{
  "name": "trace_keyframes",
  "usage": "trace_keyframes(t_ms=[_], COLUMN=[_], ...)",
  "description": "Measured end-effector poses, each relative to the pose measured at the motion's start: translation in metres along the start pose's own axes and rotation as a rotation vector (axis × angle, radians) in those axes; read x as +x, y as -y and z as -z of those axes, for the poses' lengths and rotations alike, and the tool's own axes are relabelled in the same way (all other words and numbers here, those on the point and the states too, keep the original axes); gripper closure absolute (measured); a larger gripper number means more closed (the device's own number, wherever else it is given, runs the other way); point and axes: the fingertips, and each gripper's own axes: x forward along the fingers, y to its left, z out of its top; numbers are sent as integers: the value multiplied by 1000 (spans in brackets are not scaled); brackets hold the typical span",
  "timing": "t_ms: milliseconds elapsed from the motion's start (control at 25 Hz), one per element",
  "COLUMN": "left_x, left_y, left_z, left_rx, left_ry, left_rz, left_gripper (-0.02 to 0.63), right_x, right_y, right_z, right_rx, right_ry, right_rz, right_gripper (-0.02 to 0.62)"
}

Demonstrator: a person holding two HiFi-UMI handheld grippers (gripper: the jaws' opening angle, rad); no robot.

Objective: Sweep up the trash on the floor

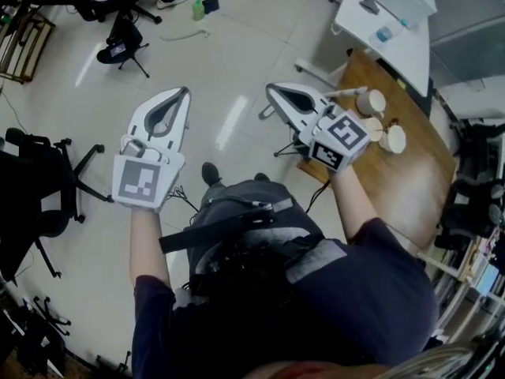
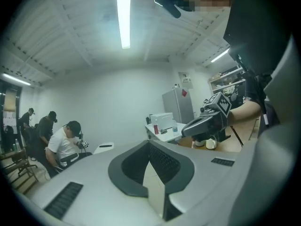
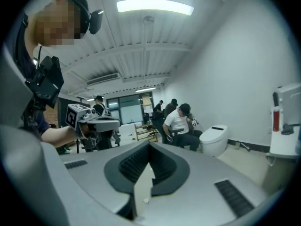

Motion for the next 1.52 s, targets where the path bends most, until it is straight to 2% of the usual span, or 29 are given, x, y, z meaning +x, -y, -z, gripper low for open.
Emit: trace_keyframes(t_ms=[160, 320, 600, 840, 1040, 1320, 1520], left_x=[9, 24, 66, 123, 184, 257, 295], left_y=[-30, -42, -37, -14, 23, 91, 131], left_z=[1, 6, 5, -4, -13, -7, 8], left_rx=[12, 6, -1, 49, 87, 128, 112], left_ry=[26, 52, 54, 44, 45, -31, -48], left_rz=[114, 194, 305, 413, 475, 592, 651], left_gripper=[606, 606, 606, 606, 606, 606, 606], right_x=[4, -16, -79, -133, -183, -225, -220], right_y=[9, 29, 74, 123, 178, 231, 260], right_z=[-8, -1, 40, 53, 64, 118, 137], right_rx=[-25, 9, 14, 48, 78, 198, 229], right_ry=[-9, -35, -206, -130, -81, -119, -127], right_rz=[167, 336, 642, 870, 1045, 1131, 1112], right_gripper=[569, 566, 565, 565, 560, 393, 365])
